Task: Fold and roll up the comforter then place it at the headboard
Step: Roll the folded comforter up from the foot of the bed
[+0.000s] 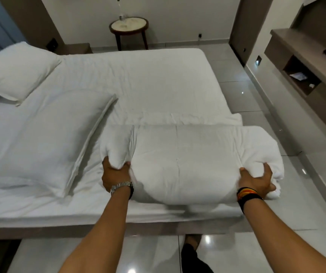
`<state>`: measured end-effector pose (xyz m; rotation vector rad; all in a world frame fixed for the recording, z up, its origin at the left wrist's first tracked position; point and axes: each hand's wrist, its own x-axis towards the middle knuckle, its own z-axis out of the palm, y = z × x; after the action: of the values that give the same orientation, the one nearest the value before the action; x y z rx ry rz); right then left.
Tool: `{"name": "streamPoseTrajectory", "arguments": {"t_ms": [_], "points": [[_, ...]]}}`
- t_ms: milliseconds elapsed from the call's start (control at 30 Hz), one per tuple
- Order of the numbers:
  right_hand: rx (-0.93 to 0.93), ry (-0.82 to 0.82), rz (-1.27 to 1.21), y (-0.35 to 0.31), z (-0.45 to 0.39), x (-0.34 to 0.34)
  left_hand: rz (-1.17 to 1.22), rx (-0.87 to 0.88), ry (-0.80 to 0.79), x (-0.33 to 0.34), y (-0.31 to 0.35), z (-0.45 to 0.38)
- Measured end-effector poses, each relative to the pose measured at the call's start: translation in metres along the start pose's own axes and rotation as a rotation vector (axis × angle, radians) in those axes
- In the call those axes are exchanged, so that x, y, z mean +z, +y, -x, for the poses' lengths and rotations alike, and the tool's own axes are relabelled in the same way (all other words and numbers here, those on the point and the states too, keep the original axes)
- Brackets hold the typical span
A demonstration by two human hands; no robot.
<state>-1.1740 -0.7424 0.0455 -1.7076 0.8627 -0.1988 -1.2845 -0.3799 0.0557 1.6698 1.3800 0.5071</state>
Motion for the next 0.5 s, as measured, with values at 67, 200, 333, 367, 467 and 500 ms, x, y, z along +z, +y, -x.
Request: {"name": "streamPoseTrajectory", "arguments": {"t_ms": [67,200,333,367,467,500], "points": [[0.012,0.014,0.004,0.009,0.025,-0.028,-0.017,0.007,0.015,-0.026,-0.007,0.015],[-0.063,0.023,-0.073,-0.009,0.044,-0.046,-0.004,0.053,0.04,-0.048,0.006,0.02],[-0.213,0.001,-0.122,-0.065,0.026,-0.023,0.148,0.132,0.02,-0.038,0.05,-0.006],[-0.243,-0.006,-0.132,-0.08,0.018,-0.013,0.198,0.159,0.007,-0.032,0.064,-0.014],[-0.305,-0.044,-0.125,-0.118,-0.017,0.023,0.312,0.252,-0.022,-0.01,0.105,-0.049],[-0.317,-0.089,-0.102,-0.127,-0.033,0.035,0.314,0.282,-0.051,0.001,0.118,-0.062]]}}
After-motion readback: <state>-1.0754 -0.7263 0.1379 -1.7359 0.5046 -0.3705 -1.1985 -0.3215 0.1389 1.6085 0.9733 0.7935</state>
